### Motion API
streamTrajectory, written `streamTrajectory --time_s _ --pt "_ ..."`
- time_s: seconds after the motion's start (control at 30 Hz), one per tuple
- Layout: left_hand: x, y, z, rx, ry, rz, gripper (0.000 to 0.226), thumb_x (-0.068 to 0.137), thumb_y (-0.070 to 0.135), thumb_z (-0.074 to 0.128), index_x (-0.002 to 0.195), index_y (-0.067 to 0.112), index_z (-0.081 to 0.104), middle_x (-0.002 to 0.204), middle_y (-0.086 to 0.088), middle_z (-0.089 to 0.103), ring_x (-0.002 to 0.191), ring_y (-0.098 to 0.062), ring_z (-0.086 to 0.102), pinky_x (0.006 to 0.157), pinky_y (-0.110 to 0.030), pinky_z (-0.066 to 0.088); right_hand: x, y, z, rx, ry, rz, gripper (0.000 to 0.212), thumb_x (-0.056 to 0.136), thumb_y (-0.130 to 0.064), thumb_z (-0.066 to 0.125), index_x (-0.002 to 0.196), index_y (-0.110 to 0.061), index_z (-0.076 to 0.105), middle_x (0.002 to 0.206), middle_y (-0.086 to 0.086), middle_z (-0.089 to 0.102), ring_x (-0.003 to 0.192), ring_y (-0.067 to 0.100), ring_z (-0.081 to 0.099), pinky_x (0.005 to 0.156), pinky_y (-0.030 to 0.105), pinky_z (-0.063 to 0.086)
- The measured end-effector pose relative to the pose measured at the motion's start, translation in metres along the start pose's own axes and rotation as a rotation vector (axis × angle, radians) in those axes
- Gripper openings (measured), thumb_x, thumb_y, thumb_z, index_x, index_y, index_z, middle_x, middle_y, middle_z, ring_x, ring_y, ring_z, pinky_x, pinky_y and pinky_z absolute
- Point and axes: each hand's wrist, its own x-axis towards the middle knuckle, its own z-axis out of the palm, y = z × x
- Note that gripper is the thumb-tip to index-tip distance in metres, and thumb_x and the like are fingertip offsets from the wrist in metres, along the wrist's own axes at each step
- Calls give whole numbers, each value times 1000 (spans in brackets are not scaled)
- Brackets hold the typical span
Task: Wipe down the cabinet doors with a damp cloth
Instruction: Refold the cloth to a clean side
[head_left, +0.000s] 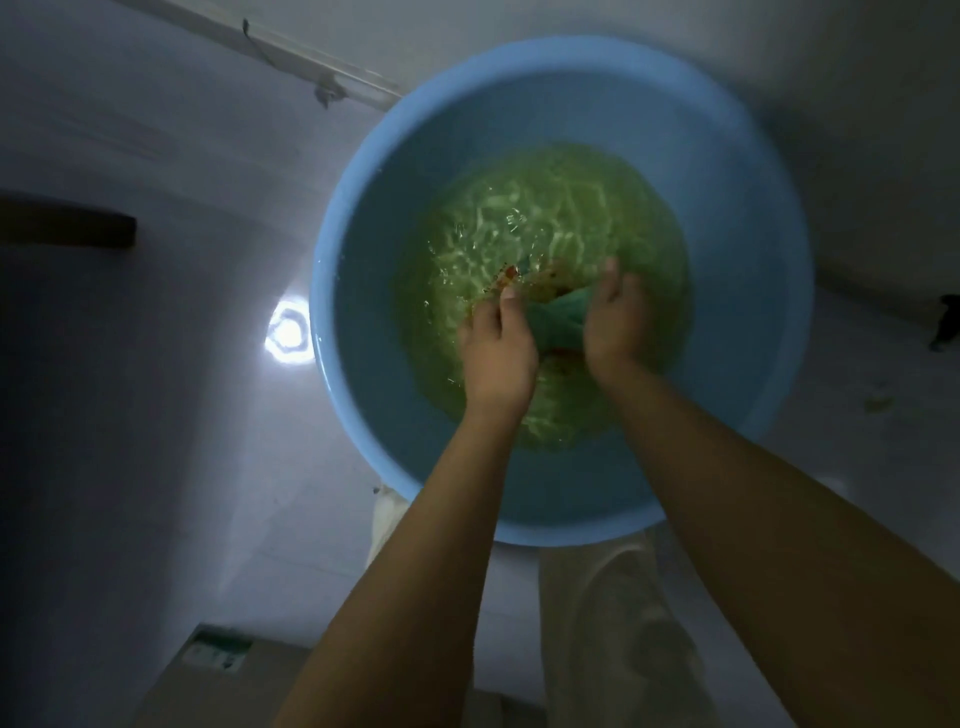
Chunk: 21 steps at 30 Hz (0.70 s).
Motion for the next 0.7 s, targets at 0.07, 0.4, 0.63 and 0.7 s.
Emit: streamTrajectory --time_s 0.07,0.4,0.63,0.7 --pt "12 -5 -7 39 -21 -39 40 103 35 29 139 24 44 148 -4 33 135 -21 23 98 -25 20 -1 14 -4 -67 134 25 42 102 -38 34 102 -3 57 101 18 62 97 32 58 77 34 38" --pt "21 1 -19 -113 -145 -150 37 102 40 34 82 23 61 75 1 67 74 -16 63 67 -29 51 -92 -52 -22 477 -380 -3 32 97 -25 52 66 -20 59 64 -7 59 66 8 57 65 24 44" --pt "10 13 -4 -229 -29 -253 53 95 52 33 90 7 61 98 -17 68 95 -33 66 90 -50 52 -38 -46 8 149 -174 -118 49 101 -27 43 58 -6 49 59 13 50 63 25 47 56 31 20" --pt "6 15 0 -200 -16 -255 47 97 50 34 91 10 57 101 -16 63 100 -35 63 93 -50 50 -24 -36 14 40 -230 -118 53 102 -30 39 57 -5 47 57 13 47 65 26 48 56 31 18"
